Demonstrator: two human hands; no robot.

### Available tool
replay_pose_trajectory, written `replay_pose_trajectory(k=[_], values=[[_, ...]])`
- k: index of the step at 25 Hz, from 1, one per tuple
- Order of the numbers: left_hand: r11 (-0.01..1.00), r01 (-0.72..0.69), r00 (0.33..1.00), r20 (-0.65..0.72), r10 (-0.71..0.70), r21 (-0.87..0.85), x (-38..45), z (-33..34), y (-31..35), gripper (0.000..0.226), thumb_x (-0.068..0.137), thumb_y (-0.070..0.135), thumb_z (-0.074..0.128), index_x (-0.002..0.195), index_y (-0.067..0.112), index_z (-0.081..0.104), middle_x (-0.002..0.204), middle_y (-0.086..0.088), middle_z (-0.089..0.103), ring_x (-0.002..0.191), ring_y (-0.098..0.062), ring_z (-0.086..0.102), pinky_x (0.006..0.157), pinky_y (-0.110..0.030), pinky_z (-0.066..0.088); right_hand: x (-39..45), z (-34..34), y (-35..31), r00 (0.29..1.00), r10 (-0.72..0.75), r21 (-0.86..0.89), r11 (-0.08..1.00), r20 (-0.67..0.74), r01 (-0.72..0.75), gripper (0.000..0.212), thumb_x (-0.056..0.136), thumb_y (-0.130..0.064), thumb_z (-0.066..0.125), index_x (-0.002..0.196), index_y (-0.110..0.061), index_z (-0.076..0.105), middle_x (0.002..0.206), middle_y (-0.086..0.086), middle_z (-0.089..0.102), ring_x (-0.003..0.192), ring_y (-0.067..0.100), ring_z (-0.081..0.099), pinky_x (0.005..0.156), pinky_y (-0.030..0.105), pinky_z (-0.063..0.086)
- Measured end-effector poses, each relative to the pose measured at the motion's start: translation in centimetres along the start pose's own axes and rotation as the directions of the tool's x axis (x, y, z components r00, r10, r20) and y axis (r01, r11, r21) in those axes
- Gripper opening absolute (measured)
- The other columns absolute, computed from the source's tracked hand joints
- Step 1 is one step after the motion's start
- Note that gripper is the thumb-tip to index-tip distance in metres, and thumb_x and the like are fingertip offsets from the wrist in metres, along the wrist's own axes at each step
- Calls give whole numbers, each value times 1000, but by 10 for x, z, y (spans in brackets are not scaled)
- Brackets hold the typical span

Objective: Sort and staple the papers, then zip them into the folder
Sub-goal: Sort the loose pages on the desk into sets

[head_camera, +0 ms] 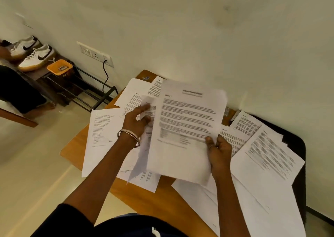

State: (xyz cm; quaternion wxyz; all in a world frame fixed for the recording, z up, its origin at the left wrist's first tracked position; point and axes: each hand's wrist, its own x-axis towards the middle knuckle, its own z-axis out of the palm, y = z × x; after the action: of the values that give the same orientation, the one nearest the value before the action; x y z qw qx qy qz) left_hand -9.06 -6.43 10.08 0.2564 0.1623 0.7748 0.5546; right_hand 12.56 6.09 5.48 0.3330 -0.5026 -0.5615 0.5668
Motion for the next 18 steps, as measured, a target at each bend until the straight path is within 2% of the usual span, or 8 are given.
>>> replay_pose_trajectory(k=[3,6,9,11,13,15,16,18], values=[[922,200,980,58,-192,-331,-3,0,6,17,88,35,59,104,31,65,114,-1,66,92,-26,65,75,-36,55,-3,2,13,992,26,-30,999,124,-23,34,91,-11,62,125,-13,61,132,-2,58,120,18,53,100,36,46],[954,184,982,92,-166,-235,-8,2,3,39,80,24,70,117,27,60,109,2,66,81,-23,68,56,-31,57,-9,2,15,978,57,-51,998,202,-48,35,91,-10,61,125,-15,60,129,-8,57,113,7,54,93,22,45],[978,136,985,132,-115,-159,-11,3,7,52,76,16,74,124,23,55,109,2,65,79,-23,69,51,-29,56,-10,0,19,947,117,39,990,298,-135,35,83,-24,70,117,-28,62,116,-18,66,113,12,59,94,30,49],[988,67,976,215,-36,-138,-13,4,11,52,78,13,72,125,25,53,109,6,64,82,-25,69,51,-25,55,-8,-5,22,928,139,182,960,345,-211,59,70,-39,79,123,-28,57,115,-11,68,109,18,64,85,34,55],[986,-28,947,312,78,-162,-14,5,12,62,79,9,70,130,33,44,113,9,63,90,-28,68,56,-25,56,-8,-7,23,907,137,293,918,399,-268,66,69,-30,79,129,-24,51,119,1,67,107,23,66,81,39,57],[972,-116,925,335,181,-205,-15,7,13,87,78,6,71,136,50,21,126,7,58,98,-24,67,63,-29,58,-12,-7,17,922,106,274,937,373,-219,55,71,-16,74,123,-20,56,116,6,68,106,25,66,83,42,57],[967,-175,927,298,226,-187,-14,7,13,97,78,8,71,135,55,9,132,7,54,100,-19,66,66,-27,58,-11,-6,12,950,75,222,964,305,-148,48,71,-13,74,117,-18,61,112,6,70,104,24,67,85,40,57],[949,-302,932,184,313,-86,-13,11,19,94,80,14,71,136,52,5,126,14,54,94,-6,65,68,-16,55,-9,-6,-6,992,-47,115,993,118,33,35,75,-9,75,109,-14,65,107,4,70,98,18,67,83,27,57]])
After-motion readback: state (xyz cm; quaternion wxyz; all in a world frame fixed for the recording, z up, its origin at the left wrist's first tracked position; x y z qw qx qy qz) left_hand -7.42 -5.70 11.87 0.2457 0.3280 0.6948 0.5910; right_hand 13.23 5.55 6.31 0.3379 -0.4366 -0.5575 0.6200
